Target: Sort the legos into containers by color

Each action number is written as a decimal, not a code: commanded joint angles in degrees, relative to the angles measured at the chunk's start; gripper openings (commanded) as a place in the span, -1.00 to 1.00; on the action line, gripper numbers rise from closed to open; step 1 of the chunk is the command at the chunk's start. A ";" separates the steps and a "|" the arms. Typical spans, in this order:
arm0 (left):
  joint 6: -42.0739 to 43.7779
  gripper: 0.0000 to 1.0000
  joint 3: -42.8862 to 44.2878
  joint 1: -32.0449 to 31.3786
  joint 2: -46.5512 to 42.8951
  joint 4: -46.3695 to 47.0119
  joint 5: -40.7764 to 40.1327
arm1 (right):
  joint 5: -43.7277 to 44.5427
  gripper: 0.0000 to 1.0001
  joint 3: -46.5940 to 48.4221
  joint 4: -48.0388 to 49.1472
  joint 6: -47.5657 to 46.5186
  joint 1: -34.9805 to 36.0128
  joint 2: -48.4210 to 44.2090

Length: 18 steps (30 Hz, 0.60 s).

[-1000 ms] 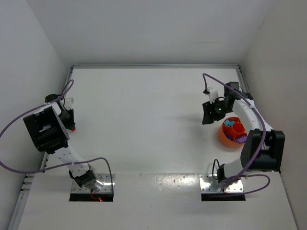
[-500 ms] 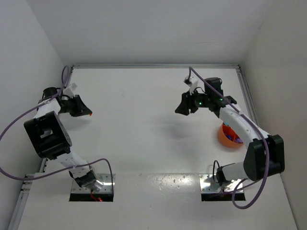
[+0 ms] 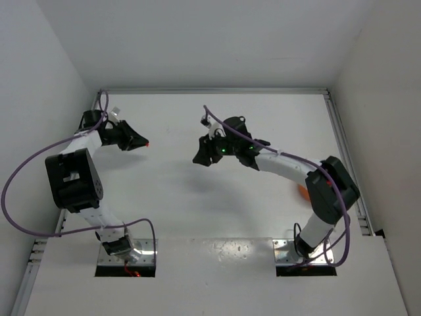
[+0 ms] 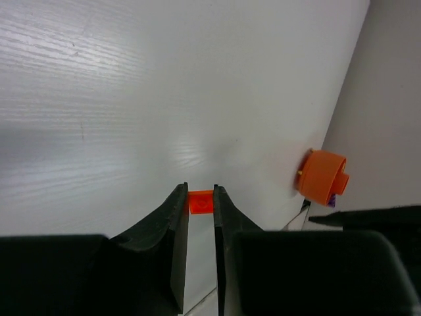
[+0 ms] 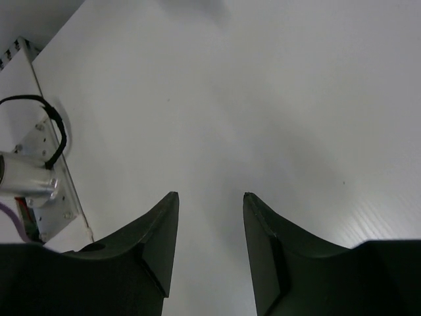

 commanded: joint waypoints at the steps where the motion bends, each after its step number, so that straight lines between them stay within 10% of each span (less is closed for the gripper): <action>1: -11.25 -1.00 0.47 -2.59 -0.17 1.26 -9.54 | 7.45 -0.14 7.76 5.85 1.89 2.60 2.81; 18: -21.45 -1.00 -1.99 -5.76 -1.67 1.24 -4.33 | 6.94 -0.29 22.89 10.49 26.75 7.09 21.35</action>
